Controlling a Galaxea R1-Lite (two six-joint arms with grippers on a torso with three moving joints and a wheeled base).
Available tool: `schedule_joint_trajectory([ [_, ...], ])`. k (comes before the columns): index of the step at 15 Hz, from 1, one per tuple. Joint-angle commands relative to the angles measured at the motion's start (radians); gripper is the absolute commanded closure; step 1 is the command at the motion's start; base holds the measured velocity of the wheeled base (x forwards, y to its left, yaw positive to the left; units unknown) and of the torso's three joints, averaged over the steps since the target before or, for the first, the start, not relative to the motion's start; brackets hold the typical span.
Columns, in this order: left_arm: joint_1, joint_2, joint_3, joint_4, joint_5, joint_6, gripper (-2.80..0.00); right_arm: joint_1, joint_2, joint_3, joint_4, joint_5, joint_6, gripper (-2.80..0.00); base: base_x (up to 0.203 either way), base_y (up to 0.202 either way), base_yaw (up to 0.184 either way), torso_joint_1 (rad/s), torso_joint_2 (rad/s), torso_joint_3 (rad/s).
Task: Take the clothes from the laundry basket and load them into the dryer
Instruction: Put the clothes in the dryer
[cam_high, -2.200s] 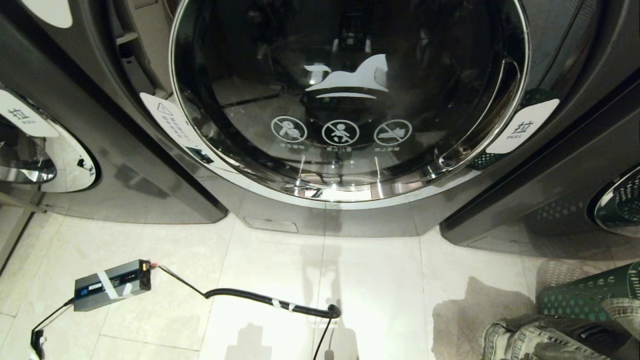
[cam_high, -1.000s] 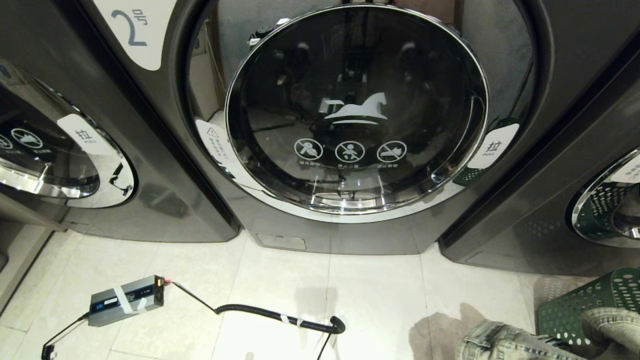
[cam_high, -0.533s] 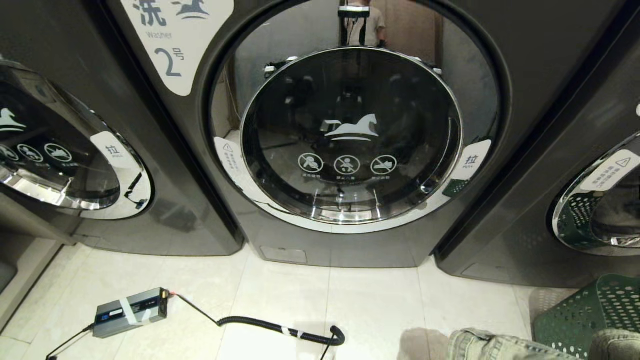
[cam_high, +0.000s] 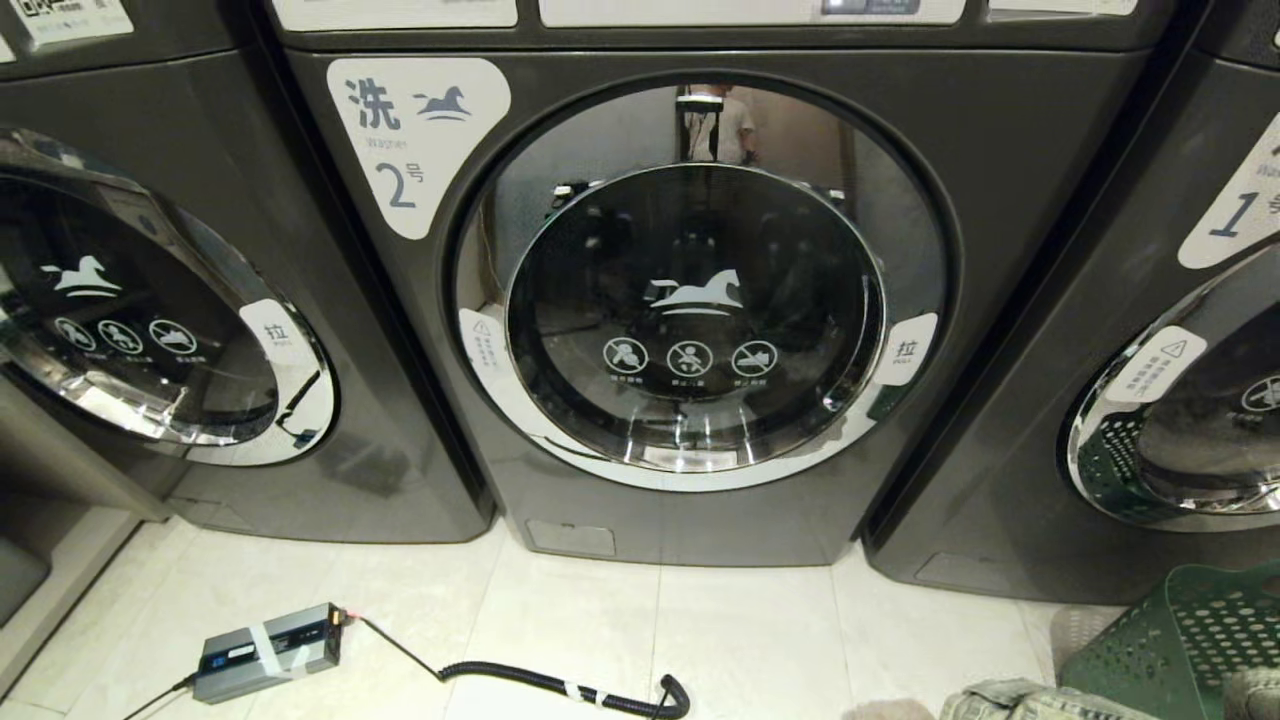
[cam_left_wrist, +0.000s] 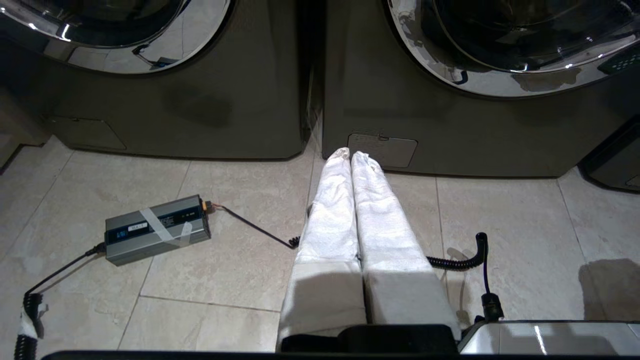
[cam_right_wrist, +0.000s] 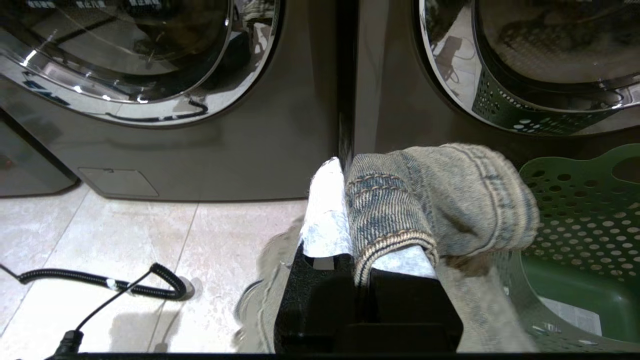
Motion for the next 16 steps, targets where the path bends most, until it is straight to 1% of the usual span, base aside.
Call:
schedule_joint_trajectory([
  [1, 0.0, 0.0, 0.0, 0.0, 0.0, 0.0, 0.0, 0.0, 0.002, 0.007, -0.001, 0.0, 0.0, 0.0, 0.0, 0.0, 0.0, 0.0, 0.0, 0.09],
  [14, 0.0, 0.0, 0.0, 0.0, 0.0, 0.0, 0.0, 0.0, 0.002, 0.006, -0.001, 0.0, 0.0, 0.0, 0.0, 0.0, 0.0, 0.0, 0.0, 0.007],
  [16, 0.0, 0.0, 0.0, 0.0, 0.0, 0.0, 0.0, 0.0, 0.002, 0.007, -0.001, 0.0, 0.0, 0.0, 0.0, 0.0, 0.0, 0.014, -0.15, -0.122],
])
